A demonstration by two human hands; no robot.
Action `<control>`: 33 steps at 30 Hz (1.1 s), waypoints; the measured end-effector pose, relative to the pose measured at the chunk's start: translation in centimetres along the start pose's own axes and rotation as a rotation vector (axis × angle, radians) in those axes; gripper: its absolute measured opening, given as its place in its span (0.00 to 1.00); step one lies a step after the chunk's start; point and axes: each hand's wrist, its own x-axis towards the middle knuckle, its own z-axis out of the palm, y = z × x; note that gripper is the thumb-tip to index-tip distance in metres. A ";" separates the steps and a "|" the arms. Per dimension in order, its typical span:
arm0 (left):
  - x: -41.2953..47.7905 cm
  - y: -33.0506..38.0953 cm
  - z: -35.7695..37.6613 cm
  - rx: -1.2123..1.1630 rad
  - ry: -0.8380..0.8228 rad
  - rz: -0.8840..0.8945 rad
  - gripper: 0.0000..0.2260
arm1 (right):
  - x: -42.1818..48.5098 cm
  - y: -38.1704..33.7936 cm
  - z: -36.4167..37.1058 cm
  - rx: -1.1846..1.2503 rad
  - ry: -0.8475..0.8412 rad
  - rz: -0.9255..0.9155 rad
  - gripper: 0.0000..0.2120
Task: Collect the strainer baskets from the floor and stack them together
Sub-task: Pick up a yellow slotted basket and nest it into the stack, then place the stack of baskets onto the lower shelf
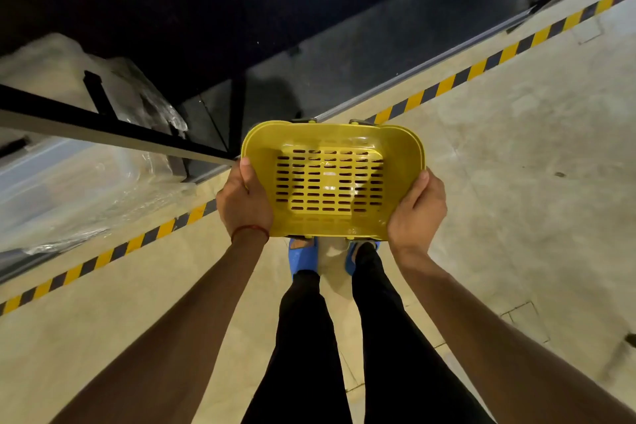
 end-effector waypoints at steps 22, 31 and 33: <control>-9.9 -1.9 -16.5 0.479 -0.204 0.910 0.19 | -15.7 -3.8 -15.2 -0.516 -0.230 -0.541 0.18; -18.1 -6.5 -21.3 0.579 -0.220 1.215 0.20 | -22.4 -0.4 -19.9 -0.706 -0.259 -0.739 0.22; -18.5 -7.3 -21.7 0.616 -0.221 1.230 0.20 | -23.4 0.1 -20.4 -0.725 -0.258 -0.747 0.22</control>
